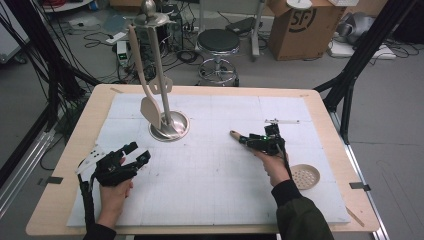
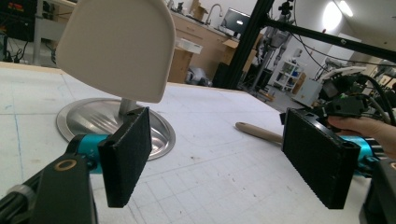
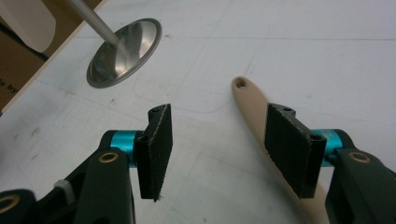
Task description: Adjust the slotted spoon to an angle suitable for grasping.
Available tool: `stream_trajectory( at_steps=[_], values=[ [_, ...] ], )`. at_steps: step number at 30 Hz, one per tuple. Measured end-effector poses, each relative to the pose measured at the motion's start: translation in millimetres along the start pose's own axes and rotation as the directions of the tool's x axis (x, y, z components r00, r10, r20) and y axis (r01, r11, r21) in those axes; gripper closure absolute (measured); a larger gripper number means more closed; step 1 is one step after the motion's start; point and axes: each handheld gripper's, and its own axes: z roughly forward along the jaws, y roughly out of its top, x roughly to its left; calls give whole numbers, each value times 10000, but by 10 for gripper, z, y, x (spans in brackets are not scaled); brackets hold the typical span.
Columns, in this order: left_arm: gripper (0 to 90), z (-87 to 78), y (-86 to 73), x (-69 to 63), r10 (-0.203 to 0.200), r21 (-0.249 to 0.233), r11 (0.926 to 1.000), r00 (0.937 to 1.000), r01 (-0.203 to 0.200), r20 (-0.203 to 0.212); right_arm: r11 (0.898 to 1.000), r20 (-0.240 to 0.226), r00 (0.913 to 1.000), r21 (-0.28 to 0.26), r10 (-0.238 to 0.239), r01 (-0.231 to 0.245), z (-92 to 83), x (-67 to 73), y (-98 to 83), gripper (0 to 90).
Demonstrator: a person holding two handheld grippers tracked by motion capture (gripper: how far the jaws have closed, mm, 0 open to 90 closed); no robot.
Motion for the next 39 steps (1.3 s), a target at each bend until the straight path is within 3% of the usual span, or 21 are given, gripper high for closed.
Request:
stream_trajectory(
  at_steps=[12, 20, 29, 39],
  values=[
    [251, 7, -4, -5, -35, 20, 10000, 10000, 35, 4, 9999, 332, 9994, 152, -31, 26, -455, -231, -48, 420],
    [250, 13, -6, -7, -19, 38, 10000, 10000, 19, -12, 9983, 568, 9984, 575, -48, 16, -602, -333, -121, 417],
    [251, 16, -8, -5, -1, 55, 10000, 10000, 1, -10, 9958, 457, 9989, 906, -145, 104, -684, -413, -153, 417],
    [251, 15, -11, -5, -17, 106, 9999, 10000, 17, -15, 9876, 380, 9987, 1545, -340, 278, -642, -435, -179, 418]
  ],
)
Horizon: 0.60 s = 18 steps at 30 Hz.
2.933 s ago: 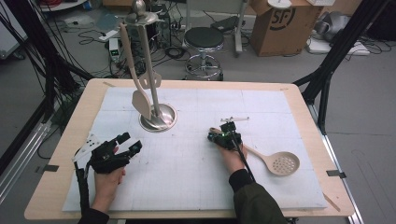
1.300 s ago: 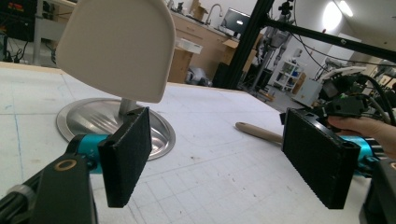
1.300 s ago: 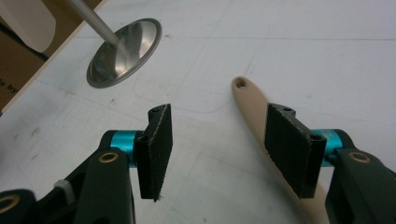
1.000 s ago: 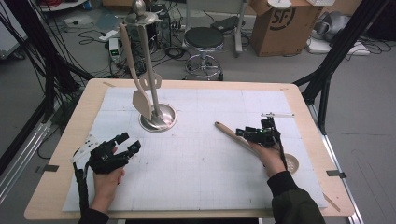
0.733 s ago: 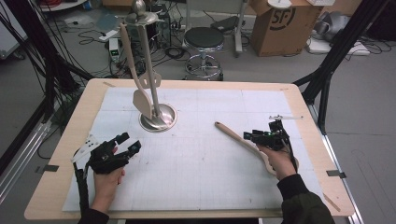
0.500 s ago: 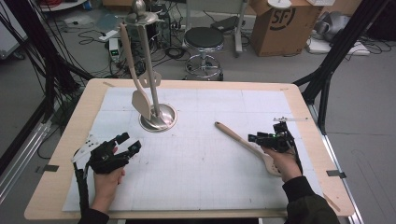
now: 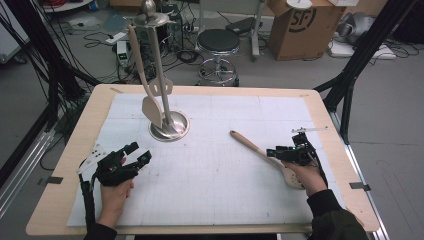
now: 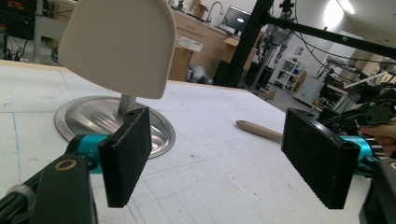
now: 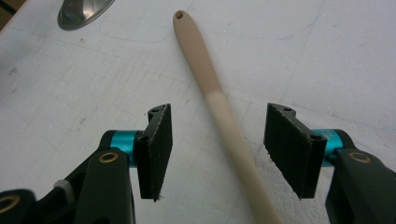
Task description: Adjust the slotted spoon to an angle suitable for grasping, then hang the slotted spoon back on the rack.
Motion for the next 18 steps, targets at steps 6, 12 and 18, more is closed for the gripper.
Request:
stream_trajectory(
  at_steps=[6, 12, 18],
  values=[
    [251, 1, -1, -1, 2, 6, 10000, 10000, -2, 8, 9998, -40, 9999, 180, -125, 126, 25, 8, 16, 420],
    [251, 3, -2, 0, 9, 1, 10000, 10000, -9, -5, 9981, 154, 9996, 558, -252, 243, 85, -4, 52, 426],
    [250, 2, -1, -2, 15, 6, 10000, 10000, -15, -8, 9849, 321, 9978, 1649, -588, 527, 253, -50, 55, 465]
  ],
)
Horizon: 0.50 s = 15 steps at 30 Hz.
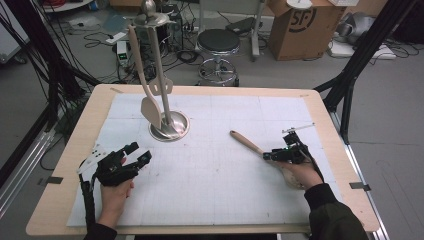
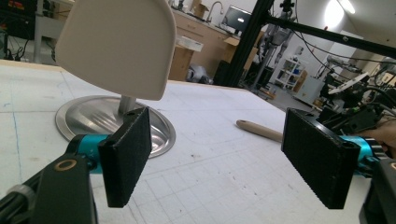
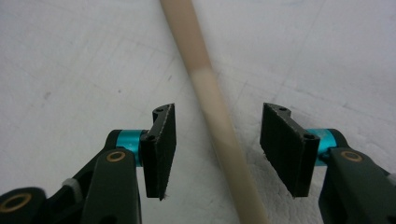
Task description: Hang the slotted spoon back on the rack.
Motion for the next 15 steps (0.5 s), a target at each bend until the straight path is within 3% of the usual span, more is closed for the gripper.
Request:
stream_trajectory(
  at_steps=[4, 7, 8, 12, 14, 15],
  values=[
    [251, 1, -2, 2, 5, -5, 10000, 10000, -5, -1, 9986, 152, 9993, 416, -333, 327, 65, 26, 8, 488],
    [251, 2, -2, 0, 2, -1, 10000, 10000, -2, -4, 9935, 523, 9943, 706, -927, 889, 75, 69, 34, 518],
    [251, 2, -2, -1, 1, 5, 10000, 10000, -1, -5, 9886, 725, 9894, 918, -1259, 1191, 84, 105, 44, 529],
    [251, 4, -2, -5, 25, -12, 10000, 10000, -25, -3, 9585, 1611, 9538, 1746, -2536, 2254, 147, 257, 96, 545],
    [251, 5, -3, -7, 23, -15, 10000, 10000, -23, 1, 9504, 1786, 9457, 2047, -2717, 2344, 164, 291, 120, 547],
    [251, 6, -3, -10, 39, -8, 10000, 10000, -39, 19, 9512, 1807, 9465, 2061, -2674, 2294, 171, 300, 124, 549]
  ],
)
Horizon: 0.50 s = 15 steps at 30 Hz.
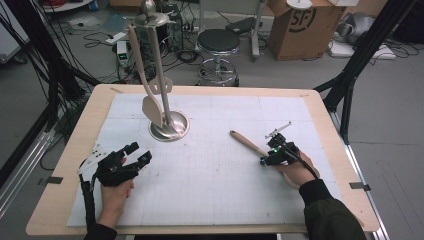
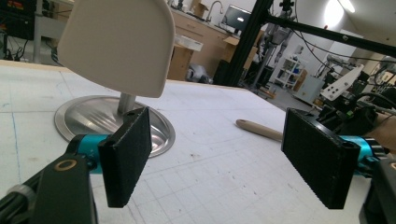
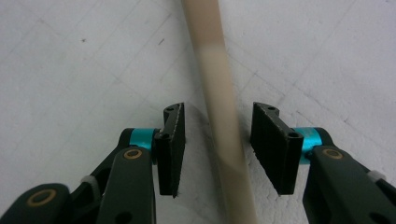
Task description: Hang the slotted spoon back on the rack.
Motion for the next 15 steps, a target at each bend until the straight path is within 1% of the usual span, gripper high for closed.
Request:
stream_trajectory(
  at_steps=[2, 3, 4, 5, 6, 7, 8, 9, 10, 11, 12, 14, 15],
  values=[
    [251, 0, -1, -2, 27, 35, 10000, 10000, -27, 6, 10000, -98, 9999, 85, 37, -37, -1, -13, 6, 566],
    [251, 1, -1, -7, 1, 27, 10000, 10000, -1, 30, 9999, -124, 9999, 90, 52, -51, -1, -19, 8, 574],
    [251, 1, -1, -7, 19, 18, 10000, 10000, -19, 10, 10000, -130, 9999, 47, -33, 34, 0, -30, 10, 585],
    [251, 0, -1, -9, 17, 7, 10000, 10000, -17, 10, 10000, -150, 9999, 63, 21, -20, 0, -20, 10, 603],
    [251, 2, -1, -9, 13, 25, 10000, 10000, -14, 27, 9999, -169, 9998, 42, -122, 122, 1, -22, 13, 637],
    [251, 4, -2, -6, 34, 27, 10000, 10000, -34, 17, 9998, -216, 9996, 67, -179, 181, -6, -13, 21, 692],
    [251, 4, -3, -5, 47, 30, 10000, 10000, -47, 10, 9995, -237, 9993, 70, -295, 297, -4, -9, 29, 752],
    [251, 5, -3, -6, 29, 34, 10000, 10000, -30, 16, 9979, -257, 9978, 163, -617, 622, -3, 3, 42, 763],
    [251, 6, -3, -5, 43, 30, 10000, 10000, -43, 7, 9965, -245, 9967, 285, -774, 781, -4, 12, 58, 772],
    [251, 7, -3, -6, 41, 46, 10000, 10000, -41, -9, 9925, -203, 9936, 490, -1110, 1118, 3, 32, 94, 778],
    [251, 7, -3, -6, 48, 56, 10000, 10000, -48, -7, 9887, -92, 9917, 774, -1281, 1284, 5, 58, 127, 781],
    [251, 3, 0, -10, 43, 21, 10000, 10000, -43, 5, 9810, 83, 9878, 1188, -1552, 1531, 13, 96, 190, 785],
    [251, 0, 3, -7, 53, 13, 10000, 10000, -53, 4, 9783, 97, 9868, 1332, -1615, 1588, 13, 107, 208, 785]
  ],
)
